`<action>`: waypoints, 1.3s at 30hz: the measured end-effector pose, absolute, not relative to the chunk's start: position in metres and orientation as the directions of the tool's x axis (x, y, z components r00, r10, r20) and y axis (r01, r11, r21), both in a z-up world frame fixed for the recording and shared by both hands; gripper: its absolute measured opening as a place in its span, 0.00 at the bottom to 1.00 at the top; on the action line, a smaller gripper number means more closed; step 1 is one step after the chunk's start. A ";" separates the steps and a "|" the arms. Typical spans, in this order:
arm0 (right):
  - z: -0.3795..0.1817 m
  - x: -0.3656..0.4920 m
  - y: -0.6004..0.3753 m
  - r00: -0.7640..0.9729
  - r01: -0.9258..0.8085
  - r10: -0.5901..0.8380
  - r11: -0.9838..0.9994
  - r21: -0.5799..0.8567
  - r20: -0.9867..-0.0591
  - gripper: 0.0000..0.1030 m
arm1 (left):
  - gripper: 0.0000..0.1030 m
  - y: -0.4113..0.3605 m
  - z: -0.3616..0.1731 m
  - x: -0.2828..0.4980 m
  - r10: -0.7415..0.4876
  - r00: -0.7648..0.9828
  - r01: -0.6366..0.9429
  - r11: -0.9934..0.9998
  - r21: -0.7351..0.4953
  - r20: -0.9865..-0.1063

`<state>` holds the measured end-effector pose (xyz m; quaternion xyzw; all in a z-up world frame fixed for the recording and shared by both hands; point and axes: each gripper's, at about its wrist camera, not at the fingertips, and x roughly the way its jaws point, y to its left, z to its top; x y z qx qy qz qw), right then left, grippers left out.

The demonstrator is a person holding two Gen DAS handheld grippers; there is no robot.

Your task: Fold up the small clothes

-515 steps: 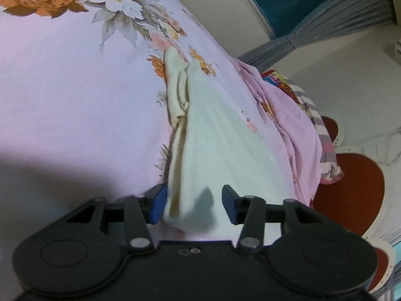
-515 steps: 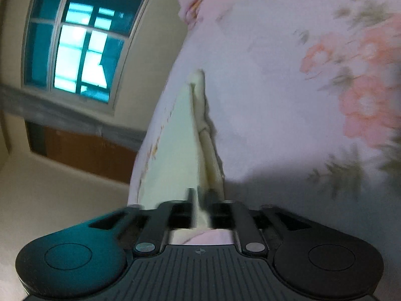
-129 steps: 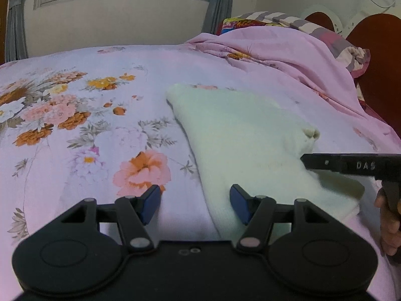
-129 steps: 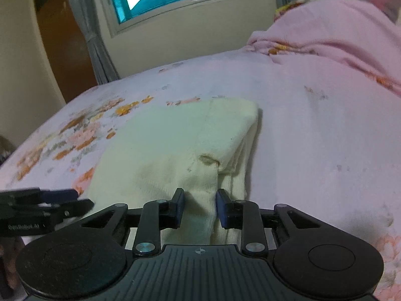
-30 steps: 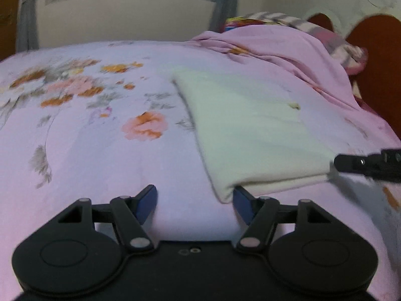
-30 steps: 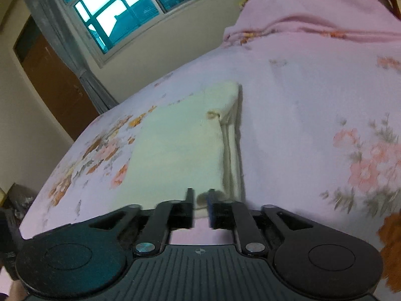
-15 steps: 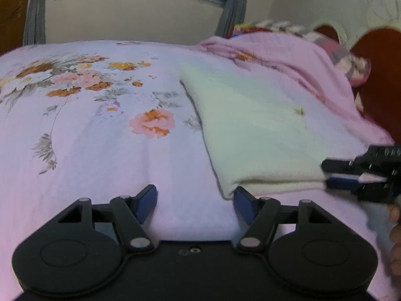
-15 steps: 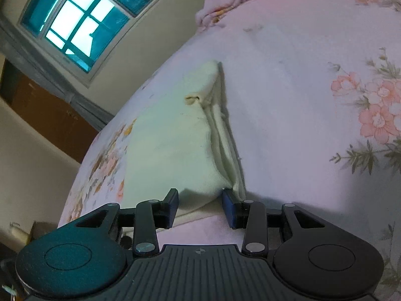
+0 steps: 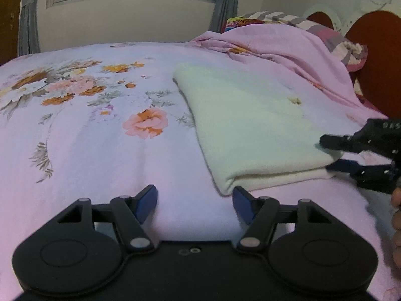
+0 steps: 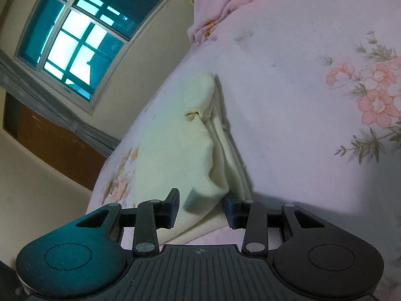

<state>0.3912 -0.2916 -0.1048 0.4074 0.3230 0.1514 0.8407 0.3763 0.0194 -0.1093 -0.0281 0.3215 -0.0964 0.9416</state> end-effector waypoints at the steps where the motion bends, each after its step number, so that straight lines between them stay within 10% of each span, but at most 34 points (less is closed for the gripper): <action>1: -0.102 0.392 -0.290 0.741 -0.010 0.519 0.643 0.766 -0.426 0.12 | 0.65 0.021 -0.110 0.376 -0.209 0.775 0.168 0.978 -0.124 -0.597; 17: -0.101 0.374 -0.296 0.755 -0.026 0.457 0.738 0.674 -0.471 0.06 | 0.65 0.038 -0.105 0.365 -0.100 0.769 0.117 0.993 -0.015 -0.631; 23: -0.090 0.364 -0.307 0.791 -0.060 0.443 0.742 0.667 -0.422 0.54 | 0.65 0.039 -0.099 0.363 -0.097 0.770 0.109 0.994 -0.020 -0.631; 35: -0.075 0.395 -0.310 0.785 -0.133 0.459 0.781 0.610 -0.416 0.54 | 0.64 0.047 -0.085 0.378 -0.128 0.795 0.141 0.990 -0.025 -0.593; 39: -0.074 0.414 -0.318 0.774 -0.174 0.504 0.751 0.638 -0.383 0.54 | 0.64 0.067 -0.080 0.404 -0.294 0.785 0.192 0.952 -0.237 -0.546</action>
